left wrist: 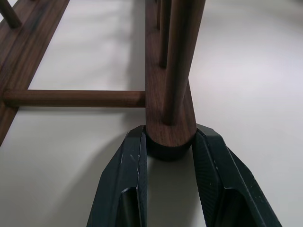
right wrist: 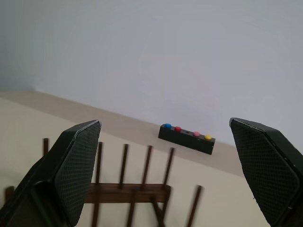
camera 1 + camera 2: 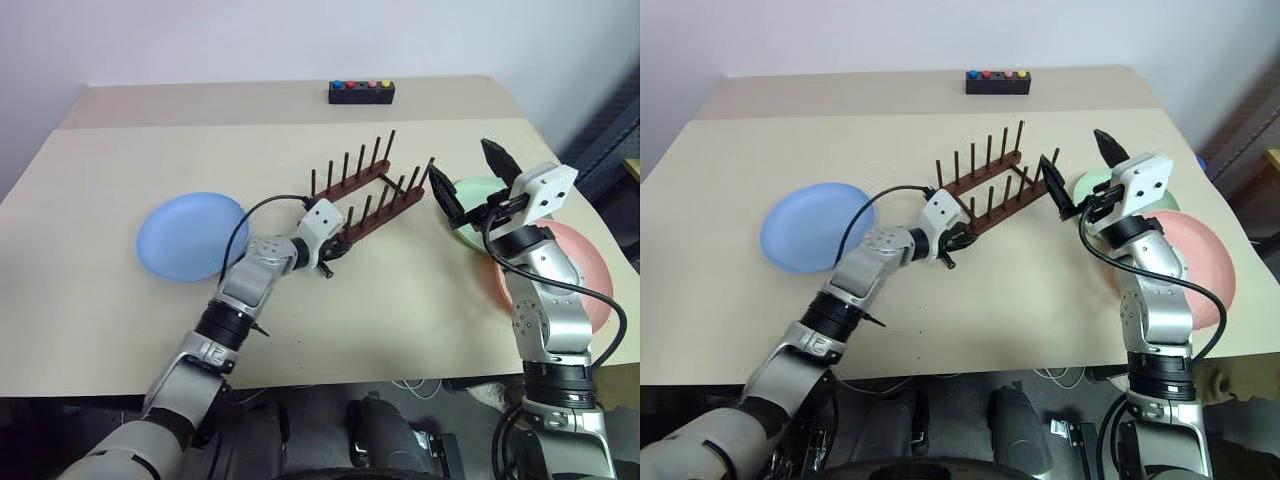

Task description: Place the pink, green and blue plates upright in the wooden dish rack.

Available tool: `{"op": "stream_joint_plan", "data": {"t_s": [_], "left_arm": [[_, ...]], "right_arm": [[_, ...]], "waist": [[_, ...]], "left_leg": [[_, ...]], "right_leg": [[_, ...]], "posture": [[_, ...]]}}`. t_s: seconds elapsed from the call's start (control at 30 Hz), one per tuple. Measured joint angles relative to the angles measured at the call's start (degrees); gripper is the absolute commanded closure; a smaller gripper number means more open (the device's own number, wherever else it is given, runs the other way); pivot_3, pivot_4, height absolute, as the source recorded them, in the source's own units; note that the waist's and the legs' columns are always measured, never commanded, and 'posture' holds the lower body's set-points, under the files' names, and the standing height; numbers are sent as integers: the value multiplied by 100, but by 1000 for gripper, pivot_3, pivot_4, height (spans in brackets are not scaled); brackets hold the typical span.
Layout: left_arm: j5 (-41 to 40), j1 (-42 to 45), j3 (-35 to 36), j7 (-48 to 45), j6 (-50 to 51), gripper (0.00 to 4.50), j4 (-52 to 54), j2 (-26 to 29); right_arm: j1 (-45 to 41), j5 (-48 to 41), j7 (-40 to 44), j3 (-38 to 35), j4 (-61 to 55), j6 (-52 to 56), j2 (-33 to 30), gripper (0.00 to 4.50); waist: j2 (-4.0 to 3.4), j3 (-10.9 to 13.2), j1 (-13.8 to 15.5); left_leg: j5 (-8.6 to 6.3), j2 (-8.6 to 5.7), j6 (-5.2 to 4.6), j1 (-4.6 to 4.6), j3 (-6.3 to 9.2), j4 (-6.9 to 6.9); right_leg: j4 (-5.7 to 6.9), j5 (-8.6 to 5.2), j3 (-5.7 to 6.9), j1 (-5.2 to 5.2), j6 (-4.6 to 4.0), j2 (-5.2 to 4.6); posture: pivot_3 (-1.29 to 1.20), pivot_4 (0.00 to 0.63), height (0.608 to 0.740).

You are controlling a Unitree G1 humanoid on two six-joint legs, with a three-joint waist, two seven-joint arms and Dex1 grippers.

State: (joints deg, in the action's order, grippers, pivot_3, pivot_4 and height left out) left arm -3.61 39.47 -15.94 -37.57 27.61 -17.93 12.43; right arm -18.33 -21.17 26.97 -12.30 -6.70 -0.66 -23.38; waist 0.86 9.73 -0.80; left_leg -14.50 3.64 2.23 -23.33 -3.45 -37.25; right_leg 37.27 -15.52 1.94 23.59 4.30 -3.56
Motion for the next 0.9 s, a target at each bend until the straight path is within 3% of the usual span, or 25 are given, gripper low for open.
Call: {"op": "stream_joint_plan", "data": {"t_s": [0.43,0.67,0.9], "left_arm": [[-456,123,336,-1732,-636,3711,-129,795],[-333,306,314,-2545,-1492,3711,-902,1198],[-184,653,313,-3176,-2375,3711,-1639,1222]], "right_arm": [[-141,-238,-81,-87,0,64,12,0],[-175,-283,-195,-158,-37,164,12,0],[-188,-384,-256,-189,-214,224,13,0]], "waist": [[0,0,20],[-1,1,20],[-1,1,31]], "left_leg": [[0,-1,-1,-5,-1,0],[-1,-1,-2,-7,-4,0],[-3,-1,-6,-10,-6,0]], "right_leg": [[-4,0,0,2,0,-1],[-4,0,0,6,0,-1],[-8,0,0,5,0,-2]], "posture": [[0,150,740],[0,150,740],[0,150,740]]}}
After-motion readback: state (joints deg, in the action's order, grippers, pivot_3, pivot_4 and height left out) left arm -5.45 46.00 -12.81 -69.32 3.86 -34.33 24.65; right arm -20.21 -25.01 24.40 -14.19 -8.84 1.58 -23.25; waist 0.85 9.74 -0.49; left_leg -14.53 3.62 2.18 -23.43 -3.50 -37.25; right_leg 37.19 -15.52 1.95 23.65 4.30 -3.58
